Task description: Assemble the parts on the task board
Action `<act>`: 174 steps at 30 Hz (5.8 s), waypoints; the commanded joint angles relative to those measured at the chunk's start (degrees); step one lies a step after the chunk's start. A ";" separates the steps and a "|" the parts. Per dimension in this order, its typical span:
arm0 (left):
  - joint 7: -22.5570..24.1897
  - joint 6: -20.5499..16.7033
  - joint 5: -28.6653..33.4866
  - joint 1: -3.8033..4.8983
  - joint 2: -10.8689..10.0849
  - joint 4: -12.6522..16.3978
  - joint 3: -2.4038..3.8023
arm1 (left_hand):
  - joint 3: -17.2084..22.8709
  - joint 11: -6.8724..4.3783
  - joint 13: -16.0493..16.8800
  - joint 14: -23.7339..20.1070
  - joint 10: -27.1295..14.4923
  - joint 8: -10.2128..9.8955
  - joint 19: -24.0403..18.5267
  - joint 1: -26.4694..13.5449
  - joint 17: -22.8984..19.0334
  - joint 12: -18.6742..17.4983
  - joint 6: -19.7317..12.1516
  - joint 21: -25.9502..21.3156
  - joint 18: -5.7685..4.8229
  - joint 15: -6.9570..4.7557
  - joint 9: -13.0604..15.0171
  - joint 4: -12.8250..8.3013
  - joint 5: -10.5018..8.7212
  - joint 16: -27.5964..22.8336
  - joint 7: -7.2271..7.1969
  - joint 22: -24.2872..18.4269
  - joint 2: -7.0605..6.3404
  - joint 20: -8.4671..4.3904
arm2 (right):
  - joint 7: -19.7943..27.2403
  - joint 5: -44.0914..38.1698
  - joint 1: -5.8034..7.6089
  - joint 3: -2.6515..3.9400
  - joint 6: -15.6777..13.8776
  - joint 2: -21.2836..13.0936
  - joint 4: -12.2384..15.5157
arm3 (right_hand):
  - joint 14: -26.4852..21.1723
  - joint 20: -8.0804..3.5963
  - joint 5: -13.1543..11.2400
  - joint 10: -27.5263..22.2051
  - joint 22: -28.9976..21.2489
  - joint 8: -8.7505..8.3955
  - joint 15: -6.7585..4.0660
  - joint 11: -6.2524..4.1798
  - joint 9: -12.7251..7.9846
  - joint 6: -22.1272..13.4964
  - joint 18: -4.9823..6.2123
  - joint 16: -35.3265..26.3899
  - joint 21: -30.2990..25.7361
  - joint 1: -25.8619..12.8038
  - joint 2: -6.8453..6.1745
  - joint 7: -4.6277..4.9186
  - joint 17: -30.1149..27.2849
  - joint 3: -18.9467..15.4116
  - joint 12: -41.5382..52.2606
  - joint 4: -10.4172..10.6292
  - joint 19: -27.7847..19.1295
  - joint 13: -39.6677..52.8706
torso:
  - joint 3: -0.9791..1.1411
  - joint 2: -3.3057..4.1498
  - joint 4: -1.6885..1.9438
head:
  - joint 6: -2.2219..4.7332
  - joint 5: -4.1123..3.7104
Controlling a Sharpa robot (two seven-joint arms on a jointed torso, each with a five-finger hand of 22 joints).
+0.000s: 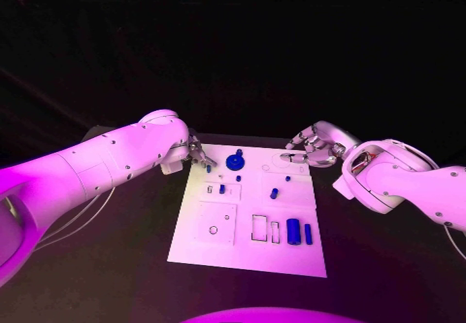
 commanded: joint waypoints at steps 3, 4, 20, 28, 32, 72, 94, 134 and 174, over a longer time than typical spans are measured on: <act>0.51 0.81 0.40 -0.07 0.34 -0.18 0.01 | -0.40 -0.17 0.00 6.01 0.36 -0.47 3.30 0.54 15.08 0.40 0.69 0.24 0.24 0.02 -0.27 -0.03 0.37 0.14 -0.06 10.88 0.92 0.27 | 0.37 -0.65 -0.03 0.00 0.10 0.04 0.10 | 4.13 -0.26 0.21 0.05 3.88 0.21 -0.33 -0.30 0.01 -0.06 0.83 -0.27 -0.27 -0.32 0.32 -0.27 7.17 -0.46 -0.27 -0.03 -0.19 -0.03 | 0.02 0.02 0.01 | -0.01 -0.04; 0.47 0.74 0.42 -0.09 0.37 -0.21 0.01 | -0.37 -0.18 -0.02 6.01 0.36 -0.51 3.31 0.77 15.08 0.42 0.73 0.26 0.23 0.01 -0.34 -0.04 0.38 0.14 -0.07 10.90 1.13 0.26 | 0.37 -0.65 -0.03 0.00 0.10 0.05 0.10 | 4.13 -0.26 0.21 0.05 3.88 0.21 -0.33 -0.30 0.01 -0.06 0.83 -0.27 -0.27 -0.32 0.32 -0.27 7.17 -0.46 -0.27 -0.03 -0.19 -0.03 | 0.01 0.02 0.02 | 0.00 -0.05; 0.46 1.32 0.89 -0.25 0.68 -0.51 0.00 | 0.88 -0.51 0.31 6.01 0.69 -0.80 3.91 5.83 15.08 1.13 1.26 0.81 -0.01 -0.26 -1.18 -1.00 0.47 0.14 -0.40 11.85 3.31 0.05 | 0.41 -0.65 -0.03 0.00 0.14 0.10 0.14 | 4.13 -0.26 0.21 0.05 3.88 0.21 -0.33 -0.30 0.01 -0.06 0.83 -0.27 -0.27 -0.32 0.32 -0.27 7.17 -0.46 -0.27 -0.03 -0.19 -0.03 | -0.01 0.00 0.03 | -0.18 -0.22; 0.50 1.28 0.93 -0.29 0.73 -0.62 -0.01 | 1.20 -0.64 0.46 6.01 0.95 -0.75 4.05 6.93 15.08 1.42 1.52 0.94 -0.06 -0.36 -1.33 -1.18 0.49 0.14 -0.55 12.06 3.64 -0.02 | 0.43 -0.65 -0.03 0.00 0.13 0.13 0.16 | 4.13 -0.26 0.21 0.05 3.88 0.21 -0.33 -0.30 0.01 -0.06 0.83 -0.27 -0.27 -0.32 0.32 -0.27 7.17 -0.46 -0.27 -0.03 -0.19 -0.03 | 0.02 -0.02 0.04 | -0.25 -0.22; 0.55 1.10 1.49 -0.30 0.60 -0.57 0.00 | 3.76 -1.03 0.31 6.01 0.92 -0.88 4.11 10.95 15.08 1.32 1.49 1.00 -0.08 -0.76 -1.61 -2.90 0.76 0.14 -0.94 12.17 5.16 -0.22 | 0.45 -0.65 -0.03 0.00 0.12 0.12 0.17 | 4.13 -0.26 0.21 0.05 3.88 0.21 -0.33 -0.30 0.01 -0.06 0.83 -0.27 -0.27 -0.32 0.32 -0.27 7.17 -0.46 -0.27 -0.03 -0.19 -0.03 | 0.01 -0.03 0.03 | -0.33 -0.24; 3.12 -11.19 3.83 -2.12 -13.10 21.23 -0.10 | 36.17 -1.57 1.16 6.01 4.46 5.02 5.41 6.78 15.08 3.19 1.27 2.19 -0.59 -1.18 1.95 -10.71 0.57 0.14 -1.25 14.18 -5.14 -0.82 | 0.62 -0.65 -0.03 0.00 0.05 -0.37 0.17 | 4.13 -0.27 0.49 0.18 3.87 0.33 -0.35 -0.32 0.01 -0.06 0.83 -0.29 -0.34 -0.27 0.52 -0.29 7.15 -0.59 -0.12 -0.06 -0.18 0.09 | -0.10 -0.33 0.46 | -0.87 0.47; 1.65 -8.24 -1.45 -4.90 -12.83 22.39 -0.30 | 37.38 -1.96 0.34 6.01 5.38 5.57 5.70 5.39 15.08 2.73 2.11 2.47 -0.71 -1.49 2.10 -11.71 0.44 0.14 -1.68 14.60 -6.88 -1.01 | 1.04 -0.63 -0.04 0.00 0.13 -0.39 0.28 | 4.14 -0.28 0.64 0.15 3.83 0.38 -0.35 -0.32 0.00 -0.07 0.85 -0.28 -0.41 -0.30 0.58 -0.30 7.18 -0.69 -0.17 -0.05 -0.20 0.03 | -0.02 -0.32 0.40 | -1.46 0.53; -0.56 -5.60 -0.50 -5.02 -11.80 21.57 -0.41 | 35.81 -2.82 0.56 6.01 6.91 6.54 6.05 1.35 15.08 3.48 3.73 2.80 -0.85 -2.14 2.38 -11.12 0.14 0.14 -2.92 15.10 -7.23 -1.37 | 1.21 -0.61 -0.04 0.00 0.22 -0.53 0.50 | 4.14 -0.28 0.77 0.11 3.84 0.40 -0.36 -0.32 0.00 -0.09 0.85 -0.30 -0.42 -0.34 0.65 -0.30 7.15 -0.73 -0.22 -0.03 -0.19 -0.02 | -0.03 -0.29 0.36 | -1.59 0.64; -1.92 -5.15 -1.35 -5.02 -10.86 20.45 -0.44 | 25.08 -3.62 2.08 6.01 7.89 6.57 6.05 -3.49 15.08 5.55 6.14 2.80 -0.85 -2.87 1.67 -8.05 -0.01 0.14 -3.95 15.10 -6.51 -1.89 | 1.40 -0.53 -0.03 0.00 0.03 -0.78 0.75 | 4.11 -0.30 0.95 0.02 3.76 0.57 -0.36 -0.31 -0.04 -0.19 0.87 -0.41 -0.62 -0.96 0.76 -0.30 7.00 -1.35 -0.34 0.07 -0.21 -0.18 | -0.02 -0.29 0.38 | -1.87 0.31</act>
